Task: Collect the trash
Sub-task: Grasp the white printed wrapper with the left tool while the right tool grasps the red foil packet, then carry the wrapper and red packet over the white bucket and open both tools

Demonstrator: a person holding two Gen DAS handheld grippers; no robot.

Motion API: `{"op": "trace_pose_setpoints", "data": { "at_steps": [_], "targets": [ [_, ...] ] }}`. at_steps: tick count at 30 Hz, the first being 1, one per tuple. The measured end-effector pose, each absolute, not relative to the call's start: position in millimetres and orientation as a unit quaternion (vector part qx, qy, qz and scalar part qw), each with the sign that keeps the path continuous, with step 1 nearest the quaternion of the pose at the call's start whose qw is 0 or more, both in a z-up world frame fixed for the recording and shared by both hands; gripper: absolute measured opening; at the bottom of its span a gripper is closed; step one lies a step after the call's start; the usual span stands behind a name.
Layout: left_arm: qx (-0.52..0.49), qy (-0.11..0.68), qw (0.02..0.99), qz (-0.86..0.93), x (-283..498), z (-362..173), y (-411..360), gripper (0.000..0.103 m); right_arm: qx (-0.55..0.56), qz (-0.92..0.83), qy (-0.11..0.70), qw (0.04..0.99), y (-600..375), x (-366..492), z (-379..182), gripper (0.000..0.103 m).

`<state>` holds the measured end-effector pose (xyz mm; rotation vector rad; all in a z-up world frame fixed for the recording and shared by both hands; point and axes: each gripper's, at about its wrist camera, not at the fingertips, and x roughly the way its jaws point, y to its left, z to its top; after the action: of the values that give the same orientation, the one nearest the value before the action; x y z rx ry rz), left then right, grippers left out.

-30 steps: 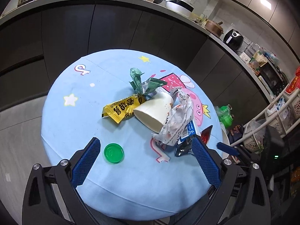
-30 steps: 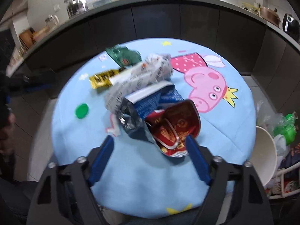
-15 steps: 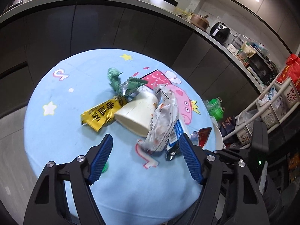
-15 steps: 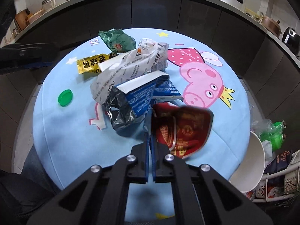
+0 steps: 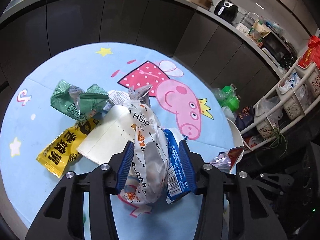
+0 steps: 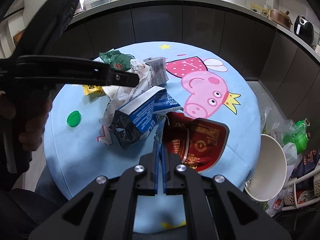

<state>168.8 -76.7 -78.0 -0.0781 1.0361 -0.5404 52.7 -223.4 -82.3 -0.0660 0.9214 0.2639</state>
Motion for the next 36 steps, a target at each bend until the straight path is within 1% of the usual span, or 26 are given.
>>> {"op": "trace_pose_setpoints", "data": {
  "at_steps": [3, 6, 7, 9, 12, 17, 18, 19, 21, 22, 26, 29, 36],
  "targets": [
    [-0.037, 0.501, 0.827, -0.25, 174.2, -86.0, -78.1, 0.043, -0.025, 0.127, 0.441, 0.888, -226.5, 53.4, -82.1, 0.005],
    [-0.037, 0.511, 0.822, -0.25, 175.9, -92.2, -81.3, 0.034, -0.02, 0.127, 0.441, 0.888, -228.3, 54.3, -82.7, 0.005],
    [-0.039, 0.513, 0.821, -0.249, 175.5, -93.5, -81.1, 0.033, -0.019, 0.128, 0.441, 0.888, -228.6, 54.5, -82.9, 0.005],
    [-0.04, 0.515, 0.821, -0.244, 177.6, -95.6, -80.7, 0.033, -0.016, 0.13, 0.439, 0.889, -229.1, 54.0, -83.4, 0.005],
    [-0.051, 0.52, 0.819, -0.236, 179.1, -97.7, -79.8, 0.039, -0.011, 0.13, 0.439, 0.889, -230.5, 53.8, -84.8, 0.005],
    [-0.05, 0.538, 0.806, -0.243, 180.2, -109.4, -86.4, 0.038, -0.002, 0.126, 0.438, 0.89, -234.7, 53.0, -87.6, 0.005],
    [-0.052, 0.541, 0.803, -0.242, 181.1, -112.2, -86.7, 0.035, -0.001, 0.125, 0.438, 0.89, -235.6, 52.9, -87.6, 0.005],
    [-0.055, 0.546, 0.8, -0.243, 181.8, -115.4, -86.9, 0.027, 0.0, 0.125, 0.438, 0.89, -236.1, 52.7, -87.5, 0.005],
    [-0.062, 0.548, 0.797, -0.245, 180.9, -117.2, -86.1, 0.023, 0.001, 0.127, 0.437, 0.891, -237.3, 51.7, -86.2, 0.005],
    [-0.061, 0.548, 0.798, -0.245, 180.3, -116.3, -85.8, 0.017, 0.003, 0.127, 0.436, 0.891, -237.9, 51.0, -85.2, 0.005],
    [-0.064, 0.534, 0.806, -0.247, 175.7, -102.2, -80.9, 0.014, 0.01, 0.13, 0.43, 0.893, -241.0, 50.0, -81.0, 0.005],
    [-0.069, 0.516, 0.817, -0.249, 172.6, -84.6, -73.7, 0.012, 0.031, 0.137, 0.422, 0.896, -245.7, 48.9, -74.2, 0.005],
    [-0.086, 0.47, 0.838, -0.264, 162.7, -35.1, -63.4, 0.012, 0.055, 0.14, 0.386, 0.91, -258.4, 41.6, -47.0, 0.005]
  ]
}}
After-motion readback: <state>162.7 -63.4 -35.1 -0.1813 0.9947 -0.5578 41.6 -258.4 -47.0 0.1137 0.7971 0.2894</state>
